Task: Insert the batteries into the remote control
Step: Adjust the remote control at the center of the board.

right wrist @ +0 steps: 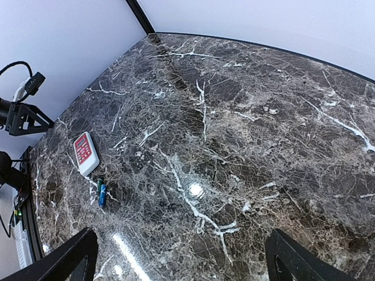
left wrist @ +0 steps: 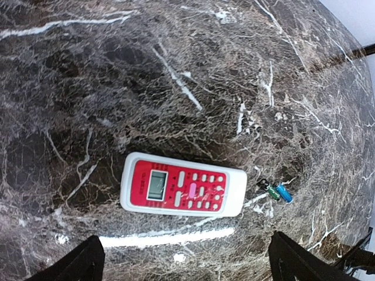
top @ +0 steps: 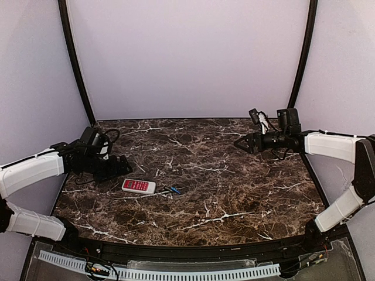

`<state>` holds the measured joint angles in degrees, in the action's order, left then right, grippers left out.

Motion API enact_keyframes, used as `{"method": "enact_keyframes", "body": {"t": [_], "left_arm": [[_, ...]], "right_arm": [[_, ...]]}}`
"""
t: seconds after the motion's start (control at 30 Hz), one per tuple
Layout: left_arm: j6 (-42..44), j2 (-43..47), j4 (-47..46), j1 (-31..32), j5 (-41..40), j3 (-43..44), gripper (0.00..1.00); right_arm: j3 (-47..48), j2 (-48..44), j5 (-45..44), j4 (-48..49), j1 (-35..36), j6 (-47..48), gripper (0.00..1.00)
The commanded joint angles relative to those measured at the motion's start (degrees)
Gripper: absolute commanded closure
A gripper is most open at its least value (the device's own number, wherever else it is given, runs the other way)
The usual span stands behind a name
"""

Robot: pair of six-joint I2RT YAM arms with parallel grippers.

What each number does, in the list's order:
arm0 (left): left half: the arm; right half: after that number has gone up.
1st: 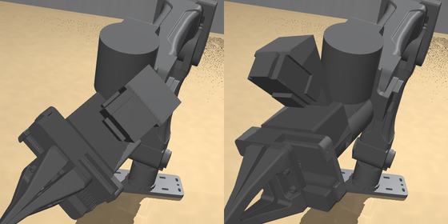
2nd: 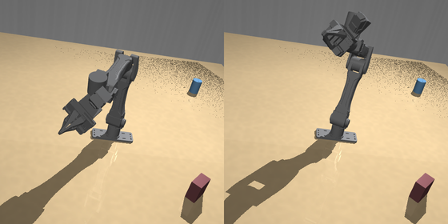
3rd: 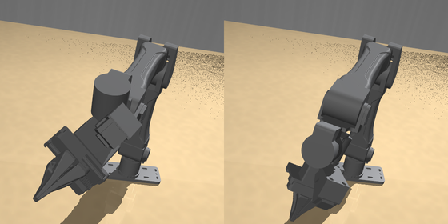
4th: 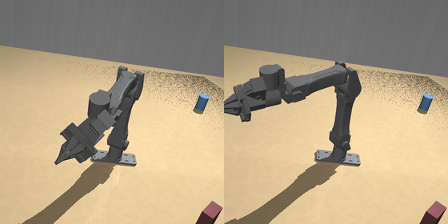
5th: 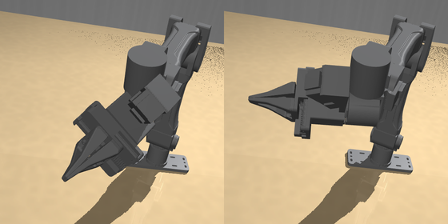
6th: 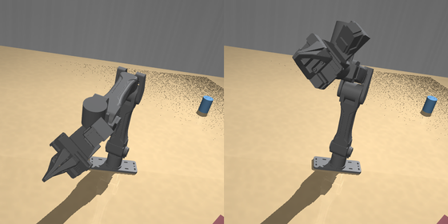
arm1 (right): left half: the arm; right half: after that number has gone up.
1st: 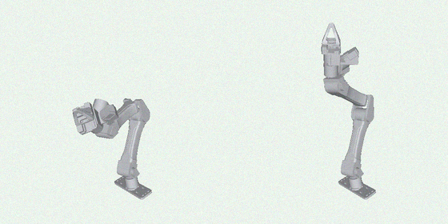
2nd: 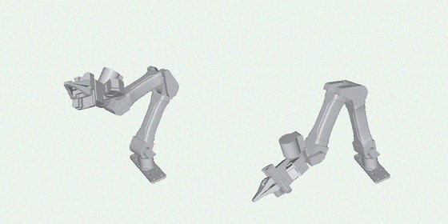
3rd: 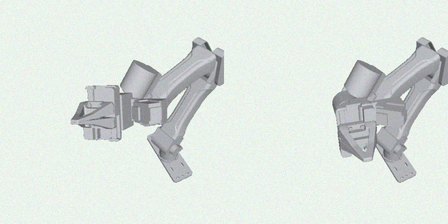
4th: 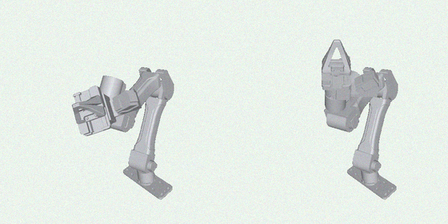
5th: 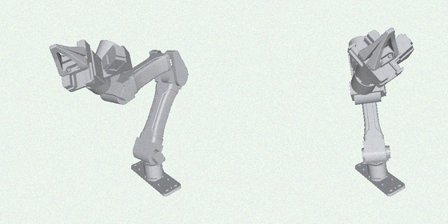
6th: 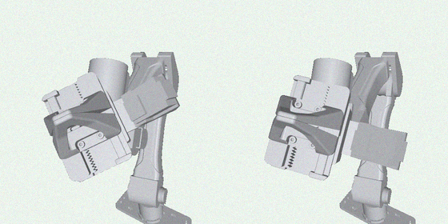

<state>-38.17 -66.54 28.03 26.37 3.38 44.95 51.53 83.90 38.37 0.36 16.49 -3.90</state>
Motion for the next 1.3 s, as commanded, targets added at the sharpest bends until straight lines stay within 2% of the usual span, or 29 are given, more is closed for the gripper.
{"method": "enact_keyframes", "body": {"t": [0.0, 0.27, 0.43, 0.8, 1.1, 1.27], "left_arm": [[-5.9, 0.2, 4.1, 1.4, -0.9, -3.0, 0.01], [-9.8, -2.9, -0.1, 4.7, -2.4, -5.1, 0.01], [-12.3, -5.5, -6.0, 5.8, -1.0, -6.7, 0.01], [-14.5, -14.0, -12.6, 8.5, -1.6, -5.9, 0.01], [-13.3, -21.6, -14.6, 8.5, -3.6, -0.7, 0.01], [-11.1, -26.5, -12.2, 8.5, -7.4, 6.2, 0.01]], "right_arm": [[0.3, 0.4, 0.2, 1.5, 0.5, -0.3, 0.01], [-0.8, -0.4, -1.0, 1.8, 0.5, -0.4, 0.02], [-1.3, -1.6, -2.5, 1.6, 0.5, -0.5, 0.01], [-1.1, -1.8, -3.7, 1.7, 0.4, -1.0, 0.01], [-1.2, -2.0, -4.3, 1.5, 0.4, -0.4, 0.01], [-1.3, -1.6, -4.4, 1.6, 0.4, -0.1, 0.01]]}}
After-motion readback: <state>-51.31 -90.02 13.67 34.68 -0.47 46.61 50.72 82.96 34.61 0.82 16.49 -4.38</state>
